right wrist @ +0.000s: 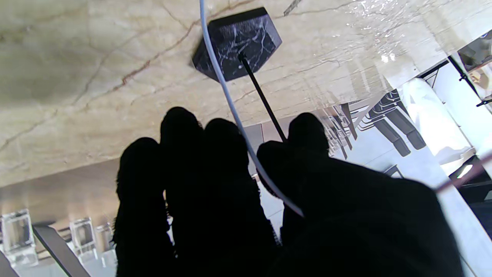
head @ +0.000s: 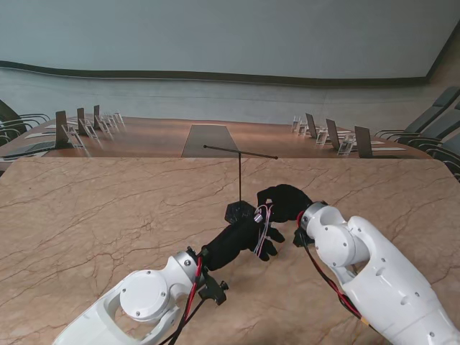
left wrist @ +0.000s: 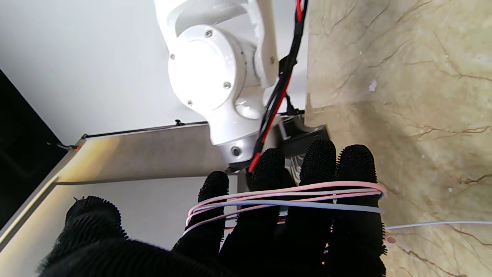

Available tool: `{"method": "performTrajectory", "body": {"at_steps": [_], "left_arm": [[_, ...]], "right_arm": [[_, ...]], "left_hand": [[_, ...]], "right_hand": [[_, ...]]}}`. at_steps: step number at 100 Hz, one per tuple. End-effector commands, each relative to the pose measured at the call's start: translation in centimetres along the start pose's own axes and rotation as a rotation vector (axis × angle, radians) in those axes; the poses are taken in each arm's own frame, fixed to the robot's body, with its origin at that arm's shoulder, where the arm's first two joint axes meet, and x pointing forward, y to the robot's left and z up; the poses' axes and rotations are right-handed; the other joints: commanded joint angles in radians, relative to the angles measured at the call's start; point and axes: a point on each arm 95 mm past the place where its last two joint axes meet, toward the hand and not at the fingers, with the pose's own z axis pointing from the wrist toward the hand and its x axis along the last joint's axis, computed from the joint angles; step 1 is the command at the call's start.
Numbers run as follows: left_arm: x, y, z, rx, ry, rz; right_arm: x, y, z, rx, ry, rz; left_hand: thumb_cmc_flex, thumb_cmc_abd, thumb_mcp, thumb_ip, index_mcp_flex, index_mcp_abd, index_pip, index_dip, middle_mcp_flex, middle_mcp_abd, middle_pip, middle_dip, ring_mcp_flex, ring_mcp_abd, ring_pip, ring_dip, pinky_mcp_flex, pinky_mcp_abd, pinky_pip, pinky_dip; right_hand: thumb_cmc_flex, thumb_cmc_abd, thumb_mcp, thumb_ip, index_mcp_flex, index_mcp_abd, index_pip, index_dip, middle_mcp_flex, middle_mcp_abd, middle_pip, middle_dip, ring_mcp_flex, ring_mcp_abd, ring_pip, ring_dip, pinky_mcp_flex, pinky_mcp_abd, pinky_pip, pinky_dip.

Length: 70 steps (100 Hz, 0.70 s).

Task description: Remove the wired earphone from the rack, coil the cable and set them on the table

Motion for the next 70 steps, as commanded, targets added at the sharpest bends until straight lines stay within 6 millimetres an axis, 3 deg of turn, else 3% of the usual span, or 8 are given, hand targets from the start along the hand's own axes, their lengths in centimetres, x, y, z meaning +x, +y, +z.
{"method": "performTrajectory", "body": {"at_steps": [1, 36, 70], "left_arm": [[-0.5, 0.4, -0.1, -0.013, -0.021, -0.008], [-1.2, 0.2, 0.1, -0.018, -0.046, 0.002], [-1.9, -0.2, 0.8, 0.002, -0.069, 0.009]], "right_arm": [[0.8, 2.1, 0.2, -0.038, 0.031, -0.026], [2.0, 6.4, -0.6, -0.100, 0.114, -0.114], [3.4, 8.3, -2.9, -0.138, 0.151, -0.210]], "left_hand": [[-0.003, 0.035, -0.019, 0.000, 0.012, -0.067, -0.010, 0.018, 0.028, -0.002, 0.032, 0.019, 0.006, 0.011, 0.008, 0.013, 0.006, 0.065, 0.030, 0.013], [-0.012, 0.032, -0.018, 0.001, 0.055, -0.059, 0.002, 0.033, 0.044, 0.006, 0.035, 0.038, 0.002, 0.017, 0.008, 0.016, -0.007, 0.072, 0.038, 0.020], [-0.029, 0.028, -0.015, 0.003, 0.061, -0.064, -0.009, 0.038, 0.059, 0.006, -0.016, 0.003, -0.039, 0.007, -0.073, -0.060, -0.052, 0.054, 0.008, 0.013]], "right_hand": [[0.010, 0.040, -0.028, 0.032, 0.008, -0.009, 0.059, -0.002, -0.006, 0.106, 0.039, 0.012, 0.034, 0.007, 0.052, 0.016, 0.017, -0.057, 0.080, 0.030], [0.005, 0.032, -0.028, 0.036, 0.007, -0.013, 0.055, -0.005, 0.003, 0.099, 0.038, 0.014, 0.040, 0.003, 0.051, 0.016, 0.023, -0.061, 0.079, 0.031], [-0.013, 0.007, -0.001, 0.031, 0.005, -0.019, 0.055, -0.027, 0.019, 0.089, 0.032, 0.017, 0.060, -0.002, 0.043, 0.013, 0.045, -0.060, 0.075, 0.027]]}}
